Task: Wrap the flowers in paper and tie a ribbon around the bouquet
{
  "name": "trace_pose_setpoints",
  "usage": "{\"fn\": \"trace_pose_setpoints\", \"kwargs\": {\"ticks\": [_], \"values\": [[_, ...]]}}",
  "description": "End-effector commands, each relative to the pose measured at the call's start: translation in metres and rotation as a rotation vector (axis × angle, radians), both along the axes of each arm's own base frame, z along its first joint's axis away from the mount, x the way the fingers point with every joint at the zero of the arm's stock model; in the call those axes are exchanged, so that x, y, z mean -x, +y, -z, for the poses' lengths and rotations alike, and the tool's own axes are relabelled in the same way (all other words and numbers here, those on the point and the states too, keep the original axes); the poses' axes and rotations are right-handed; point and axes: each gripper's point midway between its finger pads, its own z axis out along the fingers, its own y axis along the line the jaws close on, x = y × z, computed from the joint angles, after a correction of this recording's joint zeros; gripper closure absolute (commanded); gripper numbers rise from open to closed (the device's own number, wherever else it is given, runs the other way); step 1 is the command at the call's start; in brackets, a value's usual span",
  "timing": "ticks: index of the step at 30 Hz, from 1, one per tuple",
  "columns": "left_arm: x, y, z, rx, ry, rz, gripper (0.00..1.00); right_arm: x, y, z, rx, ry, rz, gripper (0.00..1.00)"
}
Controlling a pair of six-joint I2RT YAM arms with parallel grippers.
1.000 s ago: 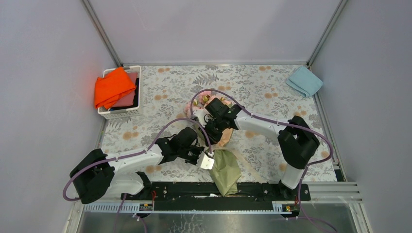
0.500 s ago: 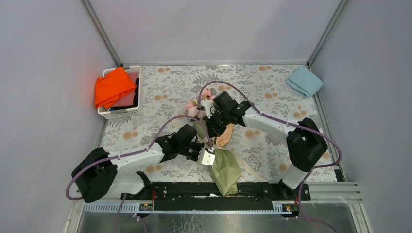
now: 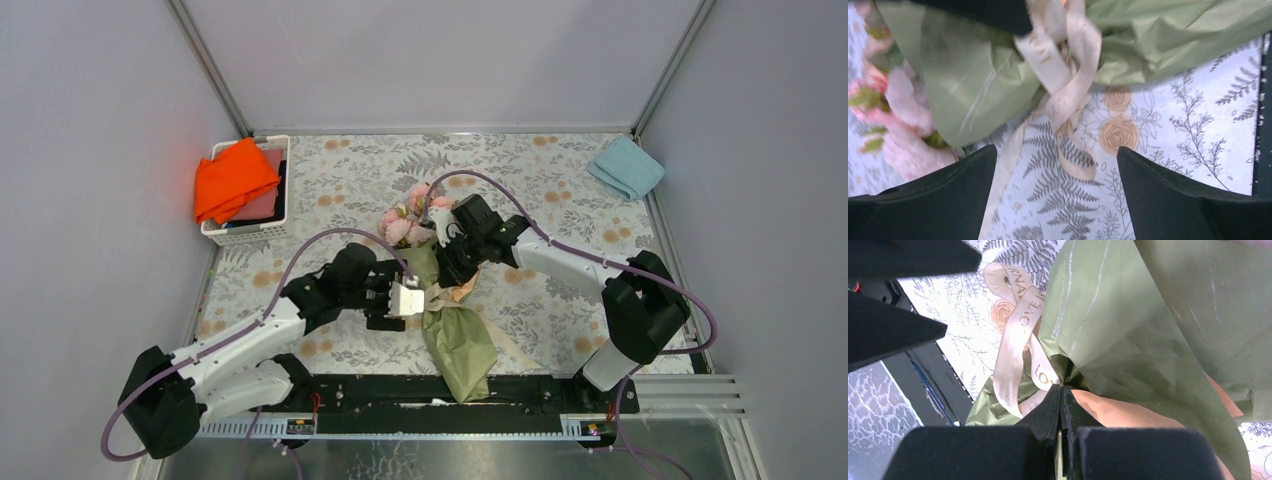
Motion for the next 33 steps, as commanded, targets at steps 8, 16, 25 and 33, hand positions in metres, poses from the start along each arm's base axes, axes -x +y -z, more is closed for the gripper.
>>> {"fn": "trace_pose_setpoints", "kwargs": {"ticks": [8,16,25,33], "values": [[-0.035,0.026,0.053,-0.094,0.313,-0.264,0.01,-0.011,-0.012,-0.015,-0.013,-0.035,0.13,0.99],[-0.014,0.018,0.066,-0.071,0.352,-0.115,0.02,-0.017,-0.026,-0.012,-0.007,-0.013,0.227,0.99],[-0.032,0.015,0.081,-0.079,0.251,-0.168,0.15,-0.009,-0.035,-0.007,-0.004,0.018,0.273,0.93],[-0.017,0.006,0.087,-0.073,0.238,-0.098,0.88,0.001,-0.025,-0.008,-0.11,0.112,0.273,0.63]]}}
